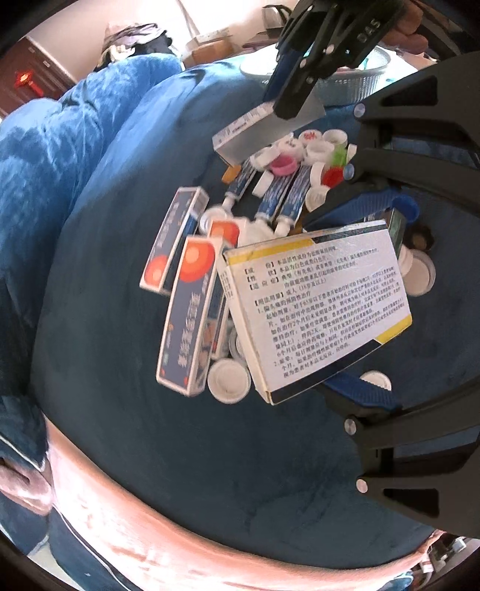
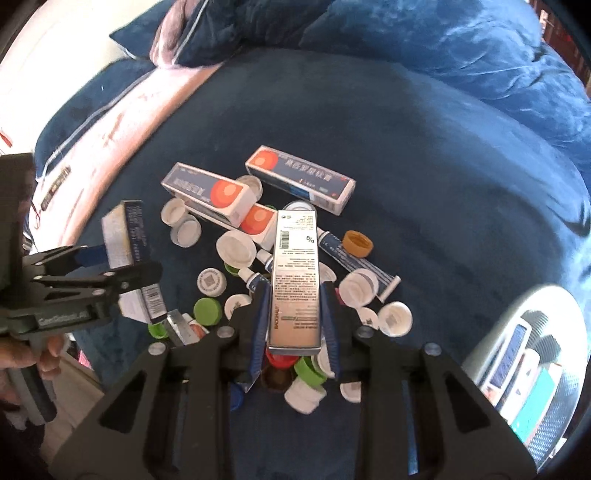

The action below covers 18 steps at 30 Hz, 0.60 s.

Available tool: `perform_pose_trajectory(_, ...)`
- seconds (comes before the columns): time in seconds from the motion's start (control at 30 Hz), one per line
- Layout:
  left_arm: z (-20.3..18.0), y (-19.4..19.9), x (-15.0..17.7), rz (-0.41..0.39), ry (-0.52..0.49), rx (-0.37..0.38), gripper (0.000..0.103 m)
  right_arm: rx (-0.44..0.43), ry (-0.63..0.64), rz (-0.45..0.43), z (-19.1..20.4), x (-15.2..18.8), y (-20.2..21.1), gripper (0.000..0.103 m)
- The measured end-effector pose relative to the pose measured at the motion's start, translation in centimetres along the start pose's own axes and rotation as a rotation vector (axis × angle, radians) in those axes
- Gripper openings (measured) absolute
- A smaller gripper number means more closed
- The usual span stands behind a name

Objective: Organize objects
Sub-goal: 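Carry both held boxes over the white mesh basket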

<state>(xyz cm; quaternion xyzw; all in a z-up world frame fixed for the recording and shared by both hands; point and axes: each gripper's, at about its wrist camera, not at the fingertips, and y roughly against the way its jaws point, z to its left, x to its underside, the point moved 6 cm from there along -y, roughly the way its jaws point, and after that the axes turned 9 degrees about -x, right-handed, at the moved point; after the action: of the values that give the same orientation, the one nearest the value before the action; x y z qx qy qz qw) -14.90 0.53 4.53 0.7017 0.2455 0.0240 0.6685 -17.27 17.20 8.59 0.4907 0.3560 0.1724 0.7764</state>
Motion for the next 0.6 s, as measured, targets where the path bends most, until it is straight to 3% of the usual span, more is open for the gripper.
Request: perform_pose_trajectory(0.6,-9.3,2.9,0.9,-0.028,-0.152,0.073,0.075,0.048,-0.179,-0.150,-5.2,3.8,7.3,0.028)
